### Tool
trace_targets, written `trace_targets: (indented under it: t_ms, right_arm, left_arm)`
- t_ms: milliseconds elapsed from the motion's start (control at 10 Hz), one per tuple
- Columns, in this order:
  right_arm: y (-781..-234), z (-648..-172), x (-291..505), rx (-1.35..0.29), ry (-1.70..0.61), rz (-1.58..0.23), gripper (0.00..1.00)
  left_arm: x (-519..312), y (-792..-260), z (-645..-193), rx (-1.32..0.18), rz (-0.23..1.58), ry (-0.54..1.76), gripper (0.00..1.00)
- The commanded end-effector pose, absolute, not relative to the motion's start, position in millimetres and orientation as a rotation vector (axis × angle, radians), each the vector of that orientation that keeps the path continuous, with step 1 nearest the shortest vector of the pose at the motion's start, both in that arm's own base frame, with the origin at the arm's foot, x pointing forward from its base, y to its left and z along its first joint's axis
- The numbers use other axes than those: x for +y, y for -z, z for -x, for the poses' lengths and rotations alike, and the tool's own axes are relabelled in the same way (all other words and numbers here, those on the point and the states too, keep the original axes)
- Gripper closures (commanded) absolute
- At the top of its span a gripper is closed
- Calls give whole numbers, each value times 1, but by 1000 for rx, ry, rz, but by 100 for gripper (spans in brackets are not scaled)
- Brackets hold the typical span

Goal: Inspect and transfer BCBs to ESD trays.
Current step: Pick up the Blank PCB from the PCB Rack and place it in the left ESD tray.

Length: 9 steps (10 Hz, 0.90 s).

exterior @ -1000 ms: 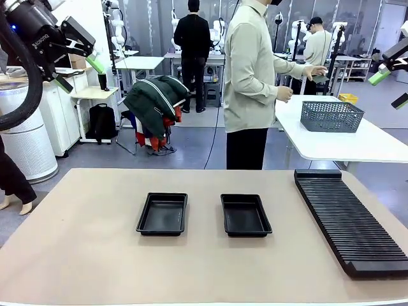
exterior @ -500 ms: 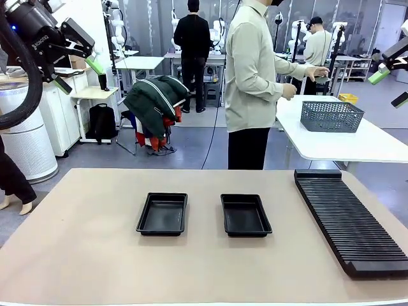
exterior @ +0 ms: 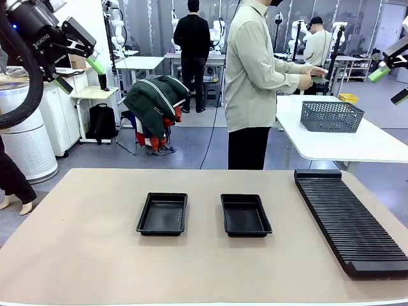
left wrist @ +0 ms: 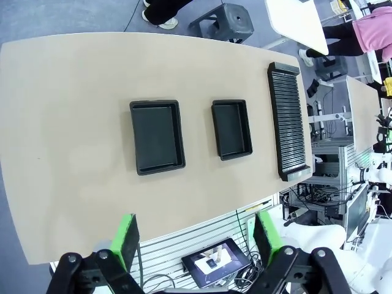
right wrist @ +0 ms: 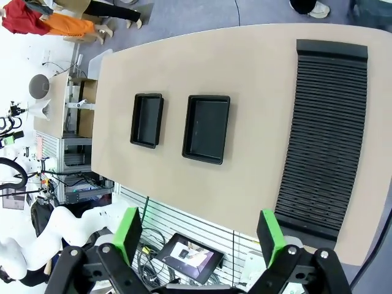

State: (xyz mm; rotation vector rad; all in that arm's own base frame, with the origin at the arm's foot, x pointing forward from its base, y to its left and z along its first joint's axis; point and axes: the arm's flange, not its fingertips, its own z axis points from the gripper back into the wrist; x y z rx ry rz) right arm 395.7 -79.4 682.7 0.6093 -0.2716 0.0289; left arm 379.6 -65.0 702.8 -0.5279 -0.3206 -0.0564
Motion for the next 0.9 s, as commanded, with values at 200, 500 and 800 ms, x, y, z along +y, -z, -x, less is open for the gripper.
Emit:
trace_targets:
  t_ms: [200, 500, 800]
  right_arm:
    - [-684, -401, -74, -270, -58, -631, 0]
    - [-685, -403, -77, -263, -53, -632, 0]
    - [-692, -400, -85, -260, -13, -581, 0]
  left_arm:
    - [-65, -703, -380, -321, 528, 56, 0]
    - [-65, -703, -380, -321, 528, 56, 0]
    - [-65, -703, -380, -321, 528, 56, 0]
